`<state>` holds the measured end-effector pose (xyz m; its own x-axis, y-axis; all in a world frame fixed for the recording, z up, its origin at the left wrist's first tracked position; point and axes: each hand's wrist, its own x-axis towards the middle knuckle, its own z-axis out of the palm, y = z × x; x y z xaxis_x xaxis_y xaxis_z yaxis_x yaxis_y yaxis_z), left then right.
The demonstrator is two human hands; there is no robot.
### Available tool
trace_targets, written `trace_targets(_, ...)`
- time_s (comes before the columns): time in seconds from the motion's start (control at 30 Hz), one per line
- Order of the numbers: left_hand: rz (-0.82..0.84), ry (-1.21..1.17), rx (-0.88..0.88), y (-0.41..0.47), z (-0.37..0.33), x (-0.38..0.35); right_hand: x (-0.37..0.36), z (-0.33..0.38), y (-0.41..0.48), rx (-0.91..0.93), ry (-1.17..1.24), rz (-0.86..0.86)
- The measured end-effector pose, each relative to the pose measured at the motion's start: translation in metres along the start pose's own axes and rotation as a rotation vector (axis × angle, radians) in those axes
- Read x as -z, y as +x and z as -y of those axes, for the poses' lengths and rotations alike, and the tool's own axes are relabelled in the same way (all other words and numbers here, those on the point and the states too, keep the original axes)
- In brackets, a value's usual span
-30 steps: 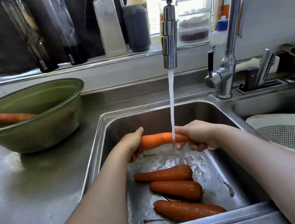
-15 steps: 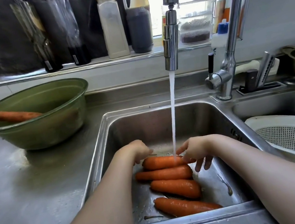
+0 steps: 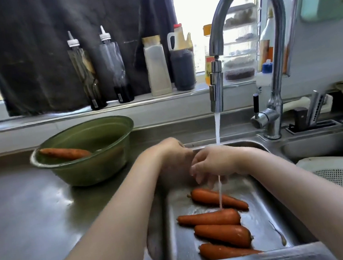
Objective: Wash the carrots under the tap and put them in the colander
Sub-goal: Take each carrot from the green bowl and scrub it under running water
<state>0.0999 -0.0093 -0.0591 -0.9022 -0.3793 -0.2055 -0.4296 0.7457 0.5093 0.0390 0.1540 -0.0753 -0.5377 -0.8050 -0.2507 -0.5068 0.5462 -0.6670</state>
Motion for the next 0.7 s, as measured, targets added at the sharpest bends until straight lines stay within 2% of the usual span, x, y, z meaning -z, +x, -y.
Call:
trace_targets(0.17,-0.142,-0.020,-0.059,-0.028,0.014,0.075,0.017,0.076,0.021,0.139,0.055,-0.278)
trace_targets(0.3,-0.287,-0.045,-0.040,-0.041,0.044,0.136,0.024,0.148,0.051,0.264,0.000,-0.367)
trace_targets(0.4,-0.283,0.000,0.054,-0.043,0.085,0.166,0.015,0.195,0.081,0.317,-0.116,-0.317)
trace_targets(0.53,-0.214,0.149,0.156,-0.042,0.140,0.185,-0.006,0.228,0.126,0.313,-0.374,-0.147)
trace_targets(0.7,-0.057,0.198,0.195,-0.036,0.182,0.188,-0.030,0.239,0.171,0.210,-0.696,0.110)
